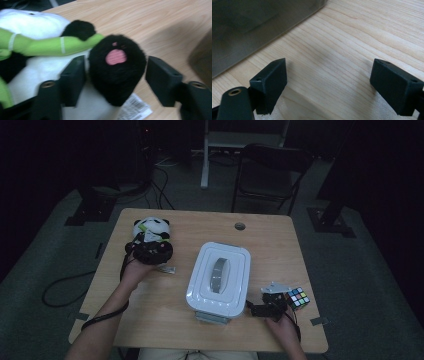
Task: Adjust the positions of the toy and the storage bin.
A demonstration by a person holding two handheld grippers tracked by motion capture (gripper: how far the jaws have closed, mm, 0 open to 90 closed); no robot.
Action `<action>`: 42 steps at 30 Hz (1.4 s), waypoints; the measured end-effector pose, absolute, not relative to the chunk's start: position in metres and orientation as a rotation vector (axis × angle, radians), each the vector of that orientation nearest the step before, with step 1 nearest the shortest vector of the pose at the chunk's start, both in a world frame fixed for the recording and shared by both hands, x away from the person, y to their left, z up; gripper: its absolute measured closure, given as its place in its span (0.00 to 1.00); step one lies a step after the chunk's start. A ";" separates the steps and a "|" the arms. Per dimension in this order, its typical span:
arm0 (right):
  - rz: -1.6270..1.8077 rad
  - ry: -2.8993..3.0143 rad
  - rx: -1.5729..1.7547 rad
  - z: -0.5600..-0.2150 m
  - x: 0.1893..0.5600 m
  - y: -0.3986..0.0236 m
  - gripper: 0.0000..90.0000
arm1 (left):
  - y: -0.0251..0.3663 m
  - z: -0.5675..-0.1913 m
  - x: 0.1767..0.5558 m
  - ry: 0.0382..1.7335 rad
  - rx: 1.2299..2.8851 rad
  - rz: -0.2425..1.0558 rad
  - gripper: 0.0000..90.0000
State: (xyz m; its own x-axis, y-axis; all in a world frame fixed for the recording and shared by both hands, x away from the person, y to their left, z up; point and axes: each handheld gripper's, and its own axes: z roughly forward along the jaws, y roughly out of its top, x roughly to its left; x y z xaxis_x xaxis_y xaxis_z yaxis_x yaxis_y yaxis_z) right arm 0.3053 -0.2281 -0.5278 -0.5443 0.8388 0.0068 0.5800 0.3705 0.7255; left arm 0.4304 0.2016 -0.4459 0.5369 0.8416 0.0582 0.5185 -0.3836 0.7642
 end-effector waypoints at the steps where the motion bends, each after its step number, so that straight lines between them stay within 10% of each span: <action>1: 0.982 2.272 1.239 -0.528 0.305 -0.228 0.15 | 0.202 -0.446 0.430 1.094 2.066 0.586 0.47; 11: 0.982 2.272 1.240 -0.528 0.305 -0.228 0.15 | 0.202 -0.443 0.422 1.071 2.082 0.612 0.72; 42: 0.981 2.269 1.243 -0.528 0.305 -0.228 0.15 | 0.240 -0.439 0.325 0.772 2.197 0.383 0.73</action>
